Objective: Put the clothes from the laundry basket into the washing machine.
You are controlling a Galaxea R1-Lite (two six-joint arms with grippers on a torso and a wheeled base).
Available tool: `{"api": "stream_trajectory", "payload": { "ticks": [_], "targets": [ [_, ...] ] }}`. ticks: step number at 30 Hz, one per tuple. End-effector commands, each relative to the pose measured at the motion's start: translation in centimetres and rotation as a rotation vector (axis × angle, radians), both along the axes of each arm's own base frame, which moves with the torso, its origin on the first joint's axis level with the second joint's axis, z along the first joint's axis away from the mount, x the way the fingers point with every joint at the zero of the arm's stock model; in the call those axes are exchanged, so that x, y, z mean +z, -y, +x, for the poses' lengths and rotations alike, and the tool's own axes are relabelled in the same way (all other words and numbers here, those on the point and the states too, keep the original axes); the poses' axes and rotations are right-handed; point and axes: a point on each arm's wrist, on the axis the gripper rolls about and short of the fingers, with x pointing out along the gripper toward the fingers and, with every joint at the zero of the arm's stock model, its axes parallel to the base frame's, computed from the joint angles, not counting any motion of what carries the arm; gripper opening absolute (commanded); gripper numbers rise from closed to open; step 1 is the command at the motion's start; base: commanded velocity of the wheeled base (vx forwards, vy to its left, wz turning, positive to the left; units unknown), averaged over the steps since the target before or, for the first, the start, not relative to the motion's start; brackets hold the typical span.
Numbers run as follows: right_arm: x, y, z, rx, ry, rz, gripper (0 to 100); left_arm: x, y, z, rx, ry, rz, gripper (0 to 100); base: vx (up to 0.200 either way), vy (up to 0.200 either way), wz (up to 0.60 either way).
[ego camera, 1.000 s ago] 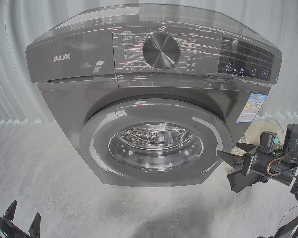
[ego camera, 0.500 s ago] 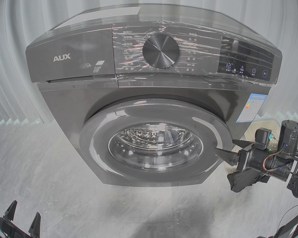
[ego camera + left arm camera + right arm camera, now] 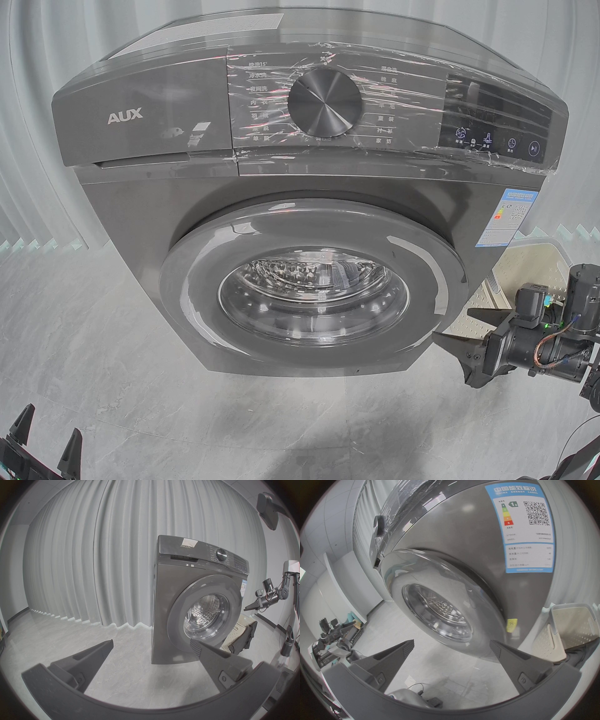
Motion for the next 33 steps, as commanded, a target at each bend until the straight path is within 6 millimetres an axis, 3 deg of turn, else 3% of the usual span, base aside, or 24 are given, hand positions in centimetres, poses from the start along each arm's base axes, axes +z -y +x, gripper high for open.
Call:
{"api": "stream_trajectory", "payload": {
  "ticks": [1,8,17,25,33],
  "targets": [
    [0.6,1.8,0.5,-0.078,0.053,-0.032,100,-0.4,0.0,0.0,-0.001,0.003,0.000,100,0.000,0.000,0.00],
    [1.4,1.4,2.5,-0.091,0.078,-0.028,100,-0.4,0.0,0.0,-0.001,0.003,0.000,100,0.000,0.000,0.00],
    [1.0,0.6,4.6,-0.058,0.048,-0.019,100,-0.4,0.0,0.0,-0.001,0.003,0.000,100,0.000,0.000,0.00],
    [0.8,0.1,3.9,0.032,0.038,0.014,100,-0.4,0.0,0.0,-0.001,0.003,0.000,100,0.000,0.000,0.00],
    [0.4,1.0,1.2,0.073,0.031,0.019,100,-0.4,0.0,0.0,-0.001,0.003,0.000,100,0.000,0.000,0.00]
  ]
}}
